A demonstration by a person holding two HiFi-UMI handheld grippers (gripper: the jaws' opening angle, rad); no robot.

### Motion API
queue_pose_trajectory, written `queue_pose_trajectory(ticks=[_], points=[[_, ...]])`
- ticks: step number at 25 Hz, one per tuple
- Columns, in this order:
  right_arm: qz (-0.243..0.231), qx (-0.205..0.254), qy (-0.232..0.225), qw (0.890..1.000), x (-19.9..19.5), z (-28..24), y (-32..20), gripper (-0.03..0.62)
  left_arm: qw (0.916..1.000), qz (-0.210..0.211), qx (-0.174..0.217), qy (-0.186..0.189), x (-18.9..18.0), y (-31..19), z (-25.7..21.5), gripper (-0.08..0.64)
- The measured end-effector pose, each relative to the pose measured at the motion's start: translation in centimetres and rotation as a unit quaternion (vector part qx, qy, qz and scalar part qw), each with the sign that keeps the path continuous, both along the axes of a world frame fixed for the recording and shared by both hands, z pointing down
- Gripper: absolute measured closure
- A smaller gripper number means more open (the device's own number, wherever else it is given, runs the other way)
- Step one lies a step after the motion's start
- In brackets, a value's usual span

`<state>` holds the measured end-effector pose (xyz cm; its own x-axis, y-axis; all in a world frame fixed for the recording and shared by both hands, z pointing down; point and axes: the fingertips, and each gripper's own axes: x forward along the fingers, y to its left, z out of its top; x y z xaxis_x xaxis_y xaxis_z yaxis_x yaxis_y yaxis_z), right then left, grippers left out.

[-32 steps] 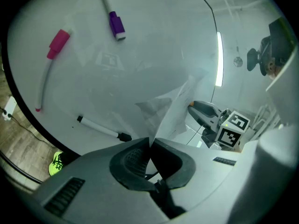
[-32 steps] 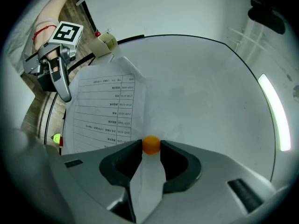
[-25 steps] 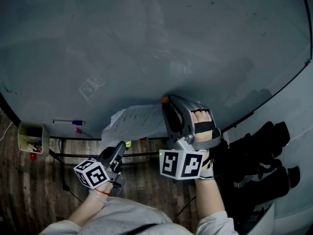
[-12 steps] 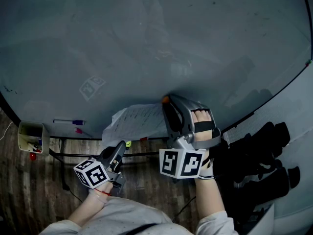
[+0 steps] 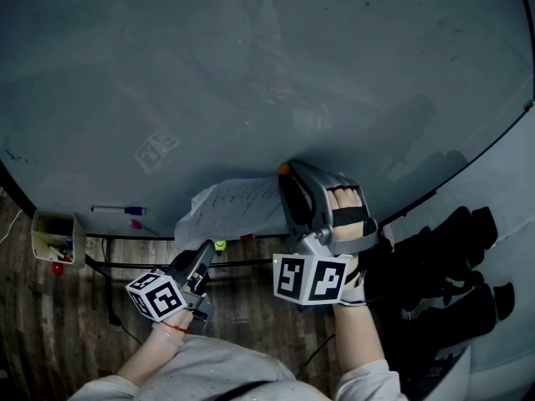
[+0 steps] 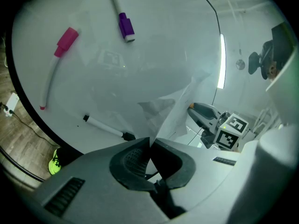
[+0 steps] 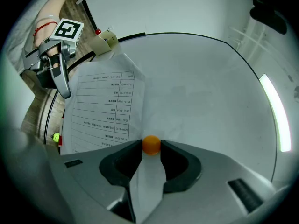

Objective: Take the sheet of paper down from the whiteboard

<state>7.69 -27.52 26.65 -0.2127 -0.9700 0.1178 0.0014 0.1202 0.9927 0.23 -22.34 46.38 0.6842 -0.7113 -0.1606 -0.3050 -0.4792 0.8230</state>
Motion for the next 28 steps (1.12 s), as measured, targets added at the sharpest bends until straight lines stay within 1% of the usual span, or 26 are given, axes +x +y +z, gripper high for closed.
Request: queue_pose_trajectory(ticks=[8, 18, 28], points=[[0.000, 0.002, -0.002, 1.000, 0.0, 0.0, 0.1, 0.459, 0.9999, 0.002, -0.008, 0.009, 0.0, 0.0, 0.0, 0.546], [0.000, 0.000, -0.004, 1.000, 0.3, 0.0, 0.2, 0.459, 0.9980, 0.011, -0.030, 0.055, 0.1, 0.1, 0.0, 0.546], [0.009, -0.005, -0.004, 1.000, 1.4, 0.0, 0.6, 0.459, 0.9963, 0.010, -0.042, 0.074, 0.1, 0.3, 0.0, 0.546]])
